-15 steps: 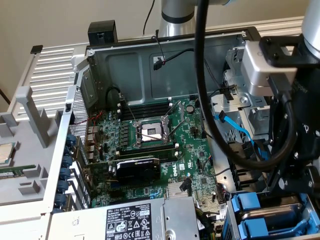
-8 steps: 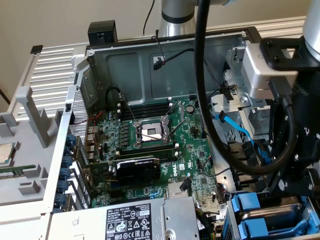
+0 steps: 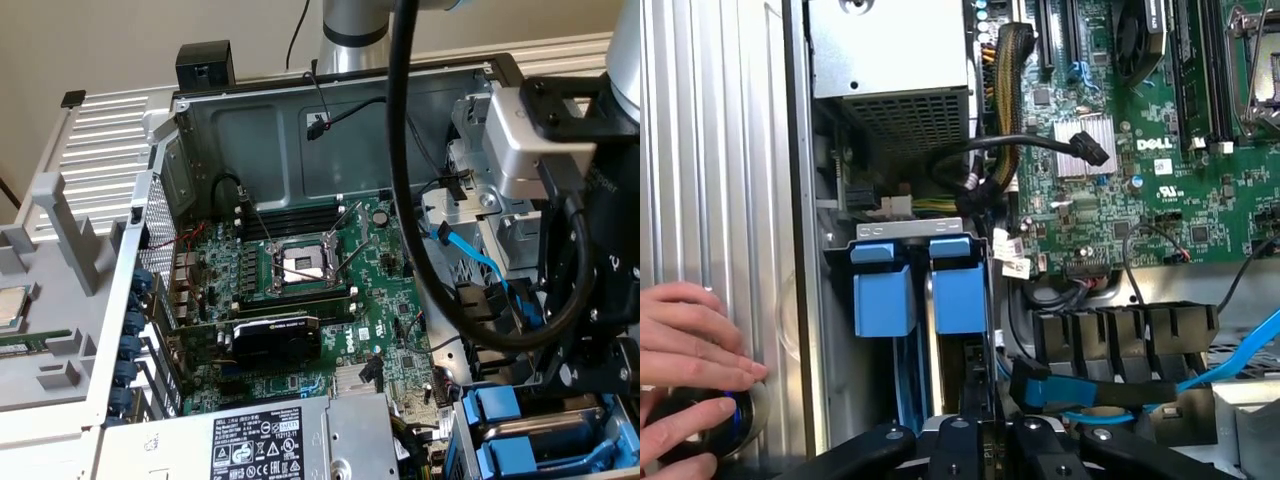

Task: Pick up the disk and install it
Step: 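Insert the first disk wire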

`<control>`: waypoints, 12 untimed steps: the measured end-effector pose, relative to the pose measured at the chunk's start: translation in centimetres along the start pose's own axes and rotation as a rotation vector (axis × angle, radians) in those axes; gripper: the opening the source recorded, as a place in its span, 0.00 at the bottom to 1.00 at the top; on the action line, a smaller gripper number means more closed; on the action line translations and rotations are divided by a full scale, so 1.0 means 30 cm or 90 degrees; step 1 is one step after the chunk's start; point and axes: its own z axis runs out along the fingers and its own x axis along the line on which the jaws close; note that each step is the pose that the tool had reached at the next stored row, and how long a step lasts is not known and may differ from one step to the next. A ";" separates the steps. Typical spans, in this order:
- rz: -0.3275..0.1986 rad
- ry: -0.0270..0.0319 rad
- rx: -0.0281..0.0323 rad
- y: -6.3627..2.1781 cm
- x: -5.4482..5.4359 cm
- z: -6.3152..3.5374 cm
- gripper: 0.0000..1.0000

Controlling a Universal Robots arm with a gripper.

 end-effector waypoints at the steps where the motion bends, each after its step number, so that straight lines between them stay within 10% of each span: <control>1: 0.000 0.0000 0.0010 0.000 0.000 -0.003 0.24; 12: 0.009 -0.0018 0.0164 0.007 0.000 -0.046 0.31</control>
